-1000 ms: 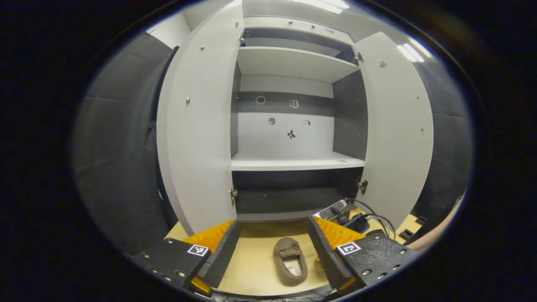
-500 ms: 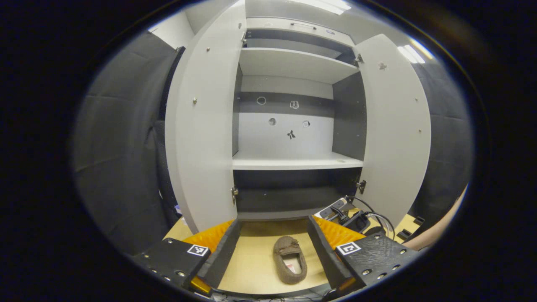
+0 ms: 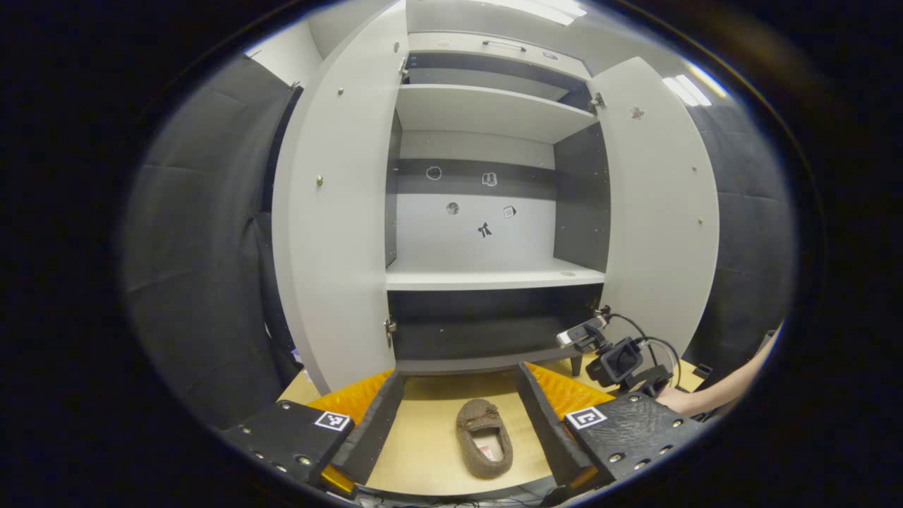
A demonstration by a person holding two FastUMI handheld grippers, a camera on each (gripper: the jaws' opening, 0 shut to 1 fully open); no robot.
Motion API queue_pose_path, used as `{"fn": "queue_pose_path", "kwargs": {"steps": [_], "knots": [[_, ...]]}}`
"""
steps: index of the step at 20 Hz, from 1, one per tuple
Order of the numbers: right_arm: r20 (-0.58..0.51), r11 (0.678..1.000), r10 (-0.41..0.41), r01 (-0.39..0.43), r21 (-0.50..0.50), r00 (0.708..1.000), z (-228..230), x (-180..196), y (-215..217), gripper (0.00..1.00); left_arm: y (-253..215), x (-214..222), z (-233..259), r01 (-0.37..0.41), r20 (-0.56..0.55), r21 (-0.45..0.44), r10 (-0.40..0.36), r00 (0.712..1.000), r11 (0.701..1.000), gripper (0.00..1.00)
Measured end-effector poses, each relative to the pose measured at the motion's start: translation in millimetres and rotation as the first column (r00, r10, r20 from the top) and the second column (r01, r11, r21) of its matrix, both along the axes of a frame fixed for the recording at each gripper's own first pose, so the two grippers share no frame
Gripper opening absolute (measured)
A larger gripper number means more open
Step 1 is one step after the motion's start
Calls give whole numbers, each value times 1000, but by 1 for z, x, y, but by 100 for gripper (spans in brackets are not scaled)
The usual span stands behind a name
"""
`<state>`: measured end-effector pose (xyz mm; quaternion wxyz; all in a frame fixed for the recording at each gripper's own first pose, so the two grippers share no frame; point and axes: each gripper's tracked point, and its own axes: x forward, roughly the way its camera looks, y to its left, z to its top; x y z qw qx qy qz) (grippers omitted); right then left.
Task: Grab one shoe with the right hand and put it into the shoe cabinet, grab the other shoe with the left hand and put it into the shoe cabinet; then close the right door with the right hand and the left door with the left hand.
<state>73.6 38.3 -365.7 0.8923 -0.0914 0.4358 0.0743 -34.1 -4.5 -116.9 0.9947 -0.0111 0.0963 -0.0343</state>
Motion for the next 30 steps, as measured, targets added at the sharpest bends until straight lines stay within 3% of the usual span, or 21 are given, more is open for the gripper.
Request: {"fn": "queue_pose_path", "kwargs": {"steps": [3, 4, 11, 16, 21, 23, 27, 30], "knots": [[19, 999, -18, 17, 51, 1000, 22, -14, -1, 2, -4, 1, -2, 2, -10, -4, -2, 1000, 1000, 94], [28, 997, -20, 18, 71, 999, 30, -20, 0, 2, -5, 2, -1, 3, -9, -5, -3, 1000, 1000, 100], [70, 986, -32, 20, 164, 997, 95, -62, 6, 2, -14, 11, 0, 22, 2, 24, -22, 1000, 999, 100], [109, 976, 12, -35, 217, 994, 153, -72, 16, 2, -24, 14, 1, 37, 3, 29, -37, 999, 999, 100], [213, 962, 65, -118, 246, 975, 219, -52, 39, 2, -31, 11, 1, 50, 6, 42, -50, 999, 998, 100], [250, 958, 80, -144, 249, 965, 241, -38, 46, 2, -32, 8, 3, 53, 7, 49, -53, 999, 997, 94], [286, 961, 111, -176, 212, 952, 272, -8, 51, 2, -29, 1, 4, 45, 11, 61, -46, 999, 997, 94], [352, 966, 138, -204, 159, 926, 303, 17, 49, 0, -25, -3, 8, 38, 18, 63, -39, 999, 997, 94]]}}
